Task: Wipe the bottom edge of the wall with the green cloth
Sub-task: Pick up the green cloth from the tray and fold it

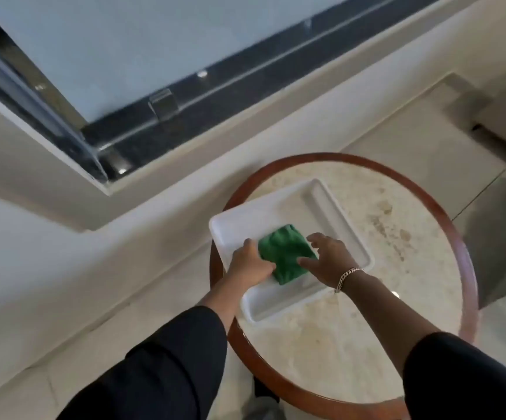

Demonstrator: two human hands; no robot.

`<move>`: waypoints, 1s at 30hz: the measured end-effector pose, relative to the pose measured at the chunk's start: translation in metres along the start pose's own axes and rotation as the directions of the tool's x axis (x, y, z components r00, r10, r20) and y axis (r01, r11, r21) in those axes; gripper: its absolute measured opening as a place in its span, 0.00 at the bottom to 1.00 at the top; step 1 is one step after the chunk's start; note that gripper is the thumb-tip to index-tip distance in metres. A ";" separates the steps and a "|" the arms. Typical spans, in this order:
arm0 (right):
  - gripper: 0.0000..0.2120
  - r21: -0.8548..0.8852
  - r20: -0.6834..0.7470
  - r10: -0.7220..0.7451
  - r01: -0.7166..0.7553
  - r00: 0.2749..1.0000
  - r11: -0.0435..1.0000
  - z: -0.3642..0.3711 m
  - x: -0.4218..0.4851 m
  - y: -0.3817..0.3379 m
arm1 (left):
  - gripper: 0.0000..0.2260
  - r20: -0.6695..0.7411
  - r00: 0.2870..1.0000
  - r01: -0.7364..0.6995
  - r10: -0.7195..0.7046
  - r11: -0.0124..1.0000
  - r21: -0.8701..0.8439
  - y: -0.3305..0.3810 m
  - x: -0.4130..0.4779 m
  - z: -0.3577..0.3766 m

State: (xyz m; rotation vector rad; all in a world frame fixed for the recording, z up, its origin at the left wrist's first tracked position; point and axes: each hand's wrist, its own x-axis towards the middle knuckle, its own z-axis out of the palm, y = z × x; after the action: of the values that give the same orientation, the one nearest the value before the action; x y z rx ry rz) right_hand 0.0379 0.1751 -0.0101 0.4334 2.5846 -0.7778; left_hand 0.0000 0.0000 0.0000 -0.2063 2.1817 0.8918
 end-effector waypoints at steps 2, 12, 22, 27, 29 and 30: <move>0.28 0.039 -0.030 0.029 -0.027 0.999 0.999 0.014 0.014 0.006 | 0.24 -0.081 0.996 0.035 -0.044 0.993 -0.114 0.000 0.015 0.016; 0.13 0.216 -0.196 0.112 -0.068 0.974 0.974 0.035 0.022 0.005 | 0.20 -0.254 0.953 0.006 -0.167 0.845 -0.534 -0.003 0.019 0.036; 0.14 0.351 -0.284 -0.043 0.145 0.958 0.925 0.038 -0.079 -0.091 | 0.19 -0.392 0.914 -0.201 -0.103 0.725 -0.659 -0.069 -0.086 -0.038; 0.15 0.365 -0.262 -0.140 0.232 0.955 0.902 0.118 -0.131 -0.153 | 0.18 -0.410 0.898 -0.203 -0.158 0.678 -0.706 -0.181 -0.121 -0.070; 0.19 0.356 -0.244 -0.183 0.263 0.953 0.897 0.171 -0.143 -0.172 | 0.18 -0.419 0.890 -0.198 -0.180 0.674 -0.711 -0.238 -0.128 -0.078; 0.22 0.347 -0.234 -0.208 0.282 0.950 0.895 0.194 -0.146 -0.178 | 0.19 -0.421 0.887 -0.193 -0.191 0.674 -0.713 -0.263 -0.128 -0.080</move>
State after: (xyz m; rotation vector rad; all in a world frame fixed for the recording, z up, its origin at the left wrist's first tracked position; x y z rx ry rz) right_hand 0.1498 -0.1048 -0.0103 0.3019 2.6996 -1.4007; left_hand 0.1477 -0.2645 -0.0134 -0.9070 2.0817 1.8756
